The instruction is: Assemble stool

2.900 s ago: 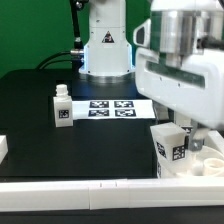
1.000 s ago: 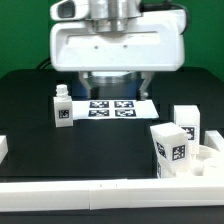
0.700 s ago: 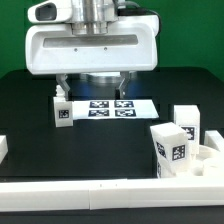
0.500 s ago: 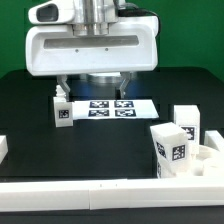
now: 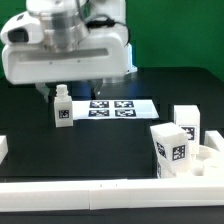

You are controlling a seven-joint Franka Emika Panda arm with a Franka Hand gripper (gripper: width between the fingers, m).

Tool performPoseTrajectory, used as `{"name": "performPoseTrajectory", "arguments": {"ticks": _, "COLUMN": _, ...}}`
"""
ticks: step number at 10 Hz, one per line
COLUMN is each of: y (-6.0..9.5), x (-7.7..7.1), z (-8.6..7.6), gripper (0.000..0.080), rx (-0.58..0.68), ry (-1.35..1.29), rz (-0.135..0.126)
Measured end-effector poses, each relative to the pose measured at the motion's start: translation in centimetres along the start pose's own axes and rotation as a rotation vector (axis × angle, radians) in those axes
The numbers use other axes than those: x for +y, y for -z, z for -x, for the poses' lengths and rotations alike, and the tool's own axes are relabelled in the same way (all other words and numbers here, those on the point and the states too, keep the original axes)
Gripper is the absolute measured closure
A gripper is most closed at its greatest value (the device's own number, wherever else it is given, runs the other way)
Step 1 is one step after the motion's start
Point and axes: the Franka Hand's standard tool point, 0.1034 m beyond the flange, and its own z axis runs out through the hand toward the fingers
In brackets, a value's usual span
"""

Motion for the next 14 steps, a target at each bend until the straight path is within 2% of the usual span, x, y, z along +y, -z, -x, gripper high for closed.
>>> {"name": "performPoseTrajectory", "arguments": {"ticks": 2, "y": 0.0, "x": -0.1, "z": -0.2, "gripper": 0.0151, "rx": -0.099, "ry": 0.001, "rz": -0.01}}
{"name": "performPoseTrajectory", "arguments": {"ticks": 3, "y": -0.5, "x": 0.1, "z": 0.6, "gripper": 0.0151, "rx": -0.188, "ry": 0.0, "rz": -0.017}}
{"name": "performPoseTrajectory", "arguments": {"ticks": 5, "y": -1.7, "x": 2.1, "z": 1.9, "gripper": 0.0151, "rx": -0.336, "ry": -0.002, "rz": 0.014}}
{"name": "performPoseTrajectory", "arguments": {"ticks": 6, "y": -2.2, "x": 2.6, "z": 3.0, "gripper": 0.0151, "rx": -0.419, "ry": -0.011, "rz": 0.015}}
{"name": "performPoseTrajectory", "arguments": {"ticks": 7, "y": -2.6, "x": 2.8, "z": 3.2, "gripper": 0.0151, "rx": -0.46, "ry": -0.013, "rz": 0.021}}
{"name": "performPoseTrajectory", "arguments": {"ticks": 10, "y": -2.8, "x": 2.7, "z": 3.5, "gripper": 0.0151, "rx": -0.619, "ry": -0.034, "rz": 0.009}}
{"name": "performPoseTrajectory", "arguments": {"ticks": 11, "y": -2.9, "x": 2.8, "z": 3.0, "gripper": 0.0151, "rx": -0.601, "ry": -0.031, "rz": 0.016}}
{"name": "performPoseTrajectory", "arguments": {"ticks": 12, "y": -3.1, "x": 2.6, "z": 3.4, "gripper": 0.0151, "rx": -0.632, "ry": -0.078, "rz": 0.026}}
{"name": "performPoseTrajectory", "arguments": {"ticks": 13, "y": -3.7, "x": 2.0, "z": 3.2, "gripper": 0.0151, "rx": -0.678, "ry": -0.12, "rz": 0.046}}
{"name": "performPoseTrajectory", "arguments": {"ticks": 14, "y": -4.5, "x": 2.3, "z": 3.3, "gripper": 0.0151, "rx": -0.711, "ry": -0.128, "rz": 0.052}}
